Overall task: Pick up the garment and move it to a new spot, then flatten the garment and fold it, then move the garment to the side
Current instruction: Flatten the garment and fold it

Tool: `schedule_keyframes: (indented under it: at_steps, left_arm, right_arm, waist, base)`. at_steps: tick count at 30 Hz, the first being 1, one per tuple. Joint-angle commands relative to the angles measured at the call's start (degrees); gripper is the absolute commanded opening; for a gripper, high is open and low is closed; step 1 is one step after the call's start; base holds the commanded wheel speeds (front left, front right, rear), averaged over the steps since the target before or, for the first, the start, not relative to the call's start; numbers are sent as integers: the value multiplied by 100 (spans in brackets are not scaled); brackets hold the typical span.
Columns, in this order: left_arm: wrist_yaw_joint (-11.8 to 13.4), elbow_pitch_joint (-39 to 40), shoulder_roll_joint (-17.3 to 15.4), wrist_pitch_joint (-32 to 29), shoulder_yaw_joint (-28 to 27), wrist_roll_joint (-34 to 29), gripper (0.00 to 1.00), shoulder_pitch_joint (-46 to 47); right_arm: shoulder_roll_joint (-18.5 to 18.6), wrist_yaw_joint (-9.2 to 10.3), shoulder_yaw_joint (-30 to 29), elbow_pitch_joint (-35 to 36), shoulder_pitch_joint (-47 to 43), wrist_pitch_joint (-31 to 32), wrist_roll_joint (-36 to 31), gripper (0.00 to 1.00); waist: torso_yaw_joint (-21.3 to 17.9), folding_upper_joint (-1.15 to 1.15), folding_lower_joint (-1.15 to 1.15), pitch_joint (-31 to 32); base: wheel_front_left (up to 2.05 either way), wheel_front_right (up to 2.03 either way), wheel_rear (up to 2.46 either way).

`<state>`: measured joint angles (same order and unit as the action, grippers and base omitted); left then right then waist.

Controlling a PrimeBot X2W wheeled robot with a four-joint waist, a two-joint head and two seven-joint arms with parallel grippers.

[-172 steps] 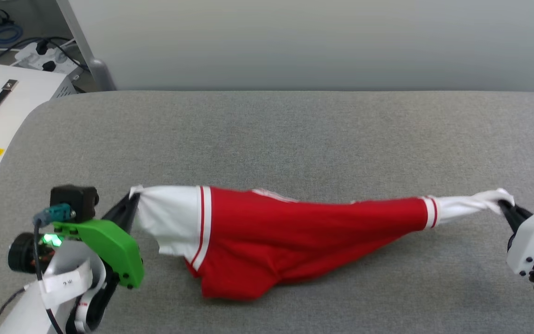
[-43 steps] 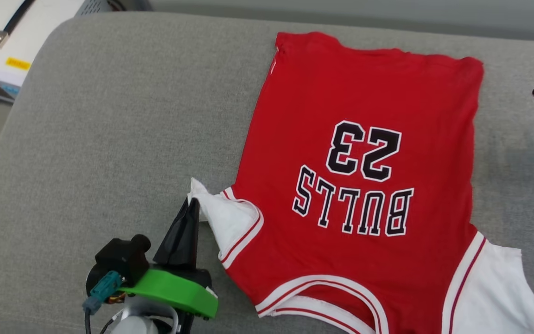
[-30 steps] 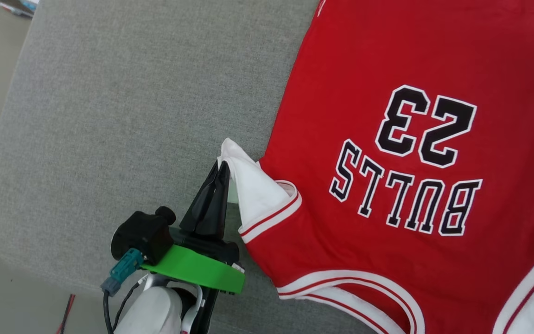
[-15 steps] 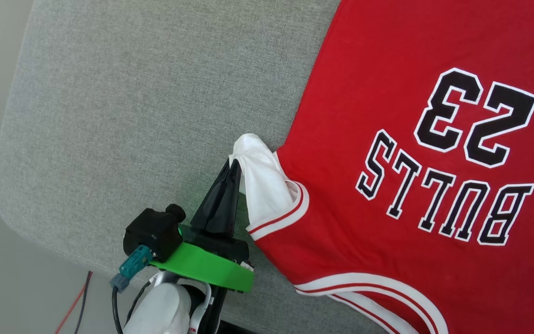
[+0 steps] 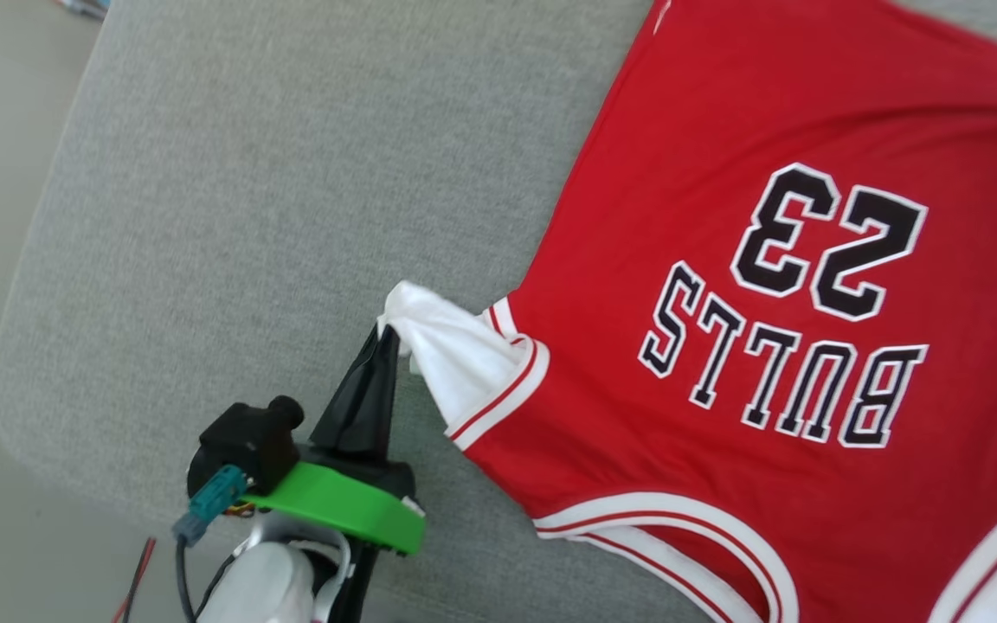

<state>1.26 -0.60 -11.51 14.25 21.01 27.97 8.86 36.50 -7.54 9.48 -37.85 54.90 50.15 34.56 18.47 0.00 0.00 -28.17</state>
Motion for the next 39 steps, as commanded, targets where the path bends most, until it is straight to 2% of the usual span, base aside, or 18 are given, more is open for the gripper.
schedule_keyframes:
  at_steps: [1,9,17,25,32,33,35,39]
  left_arm:
    - [48,-40,-78,-23,-71,77,0,-102]
    - [213,-187,-392,-191,-390,271,0,-492]
    - [409,-92,-657,-458,-587,394,0,-897]
    - [486,-37,-814,-711,-658,542,0,-1220]
    - [537,34,-853,-838,-627,578,0,-1310]
    - [540,54,-853,-856,-613,575,0,-1298]
    - [548,89,-853,-891,-586,569,0,-1273]
    - [567,153,-845,-947,-530,547,0,-1213]
  right_arm:
    - [76,5,12,33,-387,-19,30,0]
    - [40,5,-336,849,-2042,-263,217,0]
    - [-361,5,-1311,1861,-4195,-538,151,0]
    - [-1543,5,-2408,3122,-6209,-445,-270,0]
    - [-2653,5,-2716,3784,-7018,-210,-664,0]
    - [-2756,5,-2752,3867,-7051,-237,-735,15]
    - [-2900,5,-2830,4029,-7018,-443,-841,100]
    - [-2948,5,-2830,4249,-6753,-1259,-965,100]
  waist:
    - [-455,0,0,575]
    - [-1141,0,0,1241]
    - [-1687,0,0,1740]
    - [-2055,0,0,1978]
    - [-2199,0,0,2082]
    - [-2204,0,0,2089]
    - [-2206,0,0,2090]
    - [-2161,0,0,2072]
  base:
    - [0,0,0]
    - [0,0,0]
    - [0,0,0]
    - [0,0,0]
    - [0,0,0]
    - [0,0,0]
    - [0,0,0]
    - [0,0,0]
